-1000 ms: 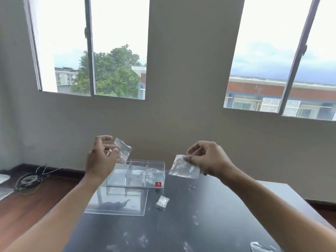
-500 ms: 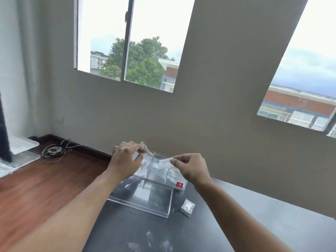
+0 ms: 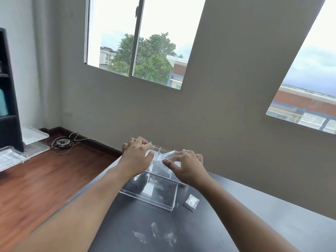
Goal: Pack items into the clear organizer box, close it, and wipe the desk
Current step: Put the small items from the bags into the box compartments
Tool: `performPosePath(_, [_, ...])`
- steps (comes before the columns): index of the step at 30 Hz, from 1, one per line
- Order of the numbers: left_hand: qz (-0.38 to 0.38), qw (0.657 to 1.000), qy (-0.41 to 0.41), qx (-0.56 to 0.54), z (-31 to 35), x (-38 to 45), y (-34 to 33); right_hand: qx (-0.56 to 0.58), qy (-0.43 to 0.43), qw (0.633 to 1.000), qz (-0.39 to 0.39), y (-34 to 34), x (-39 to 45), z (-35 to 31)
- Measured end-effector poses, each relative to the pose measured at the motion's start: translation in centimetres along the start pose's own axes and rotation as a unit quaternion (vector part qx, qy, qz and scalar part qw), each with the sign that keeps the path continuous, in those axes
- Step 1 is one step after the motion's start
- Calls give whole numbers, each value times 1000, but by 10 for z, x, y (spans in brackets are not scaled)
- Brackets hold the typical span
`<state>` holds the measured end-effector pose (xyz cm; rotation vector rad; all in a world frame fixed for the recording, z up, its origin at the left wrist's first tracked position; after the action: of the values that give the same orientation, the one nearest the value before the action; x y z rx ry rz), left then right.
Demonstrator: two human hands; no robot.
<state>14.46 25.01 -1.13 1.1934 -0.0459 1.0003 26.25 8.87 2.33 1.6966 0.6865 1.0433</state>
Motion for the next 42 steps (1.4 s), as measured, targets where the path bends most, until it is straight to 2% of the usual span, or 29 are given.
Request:
performPosePath(5, [85,992,-26,-87,0,-2,12,-39,60,996,58,3,-4,-6])
performPosePath(9, [128,988,-64,-48,-1,1,22,-49,133,986,89,7,-7,-9])
performPosePath(15, [34,995,-59,72,-6,3,10,-79,178,981,28,-6,-7,-6])
performPosePath(21, [19,988,-64,140,-2,0,10,-26,153,988,-10,-12,0,-3])
performPosePath(25, [24,988,-64,138,-3,0,10,-69,166,984,-11,-7,3,-5])
performPosePath(27, [-5,988,-57,144,-4,0,9,-97,165,981,-19,-2,7,-8])
performPosePath(33, [-76,985,-41,151,-3,-1,10,-178,135,966,-133,-7,21,-12])
performPosePath(37, [-106,978,-25,180,-4,1,7,-193,144,964,-117,-12,24,-10])
performPosePath(42, [-61,981,-39,178,3,-1,9,-186,154,965,-102,-8,16,-9])
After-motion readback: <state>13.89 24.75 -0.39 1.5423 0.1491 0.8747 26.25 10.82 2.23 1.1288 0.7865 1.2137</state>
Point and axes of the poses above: each hand's wrist, its own x-axis towards the middle knuckle, its own y-axis out of the back of the hand, z = x × y, the point moved 3 cm from there along x, towards the middle knuckle, and after that the axes turned 6 degrees about z, right-handed, at the moved point
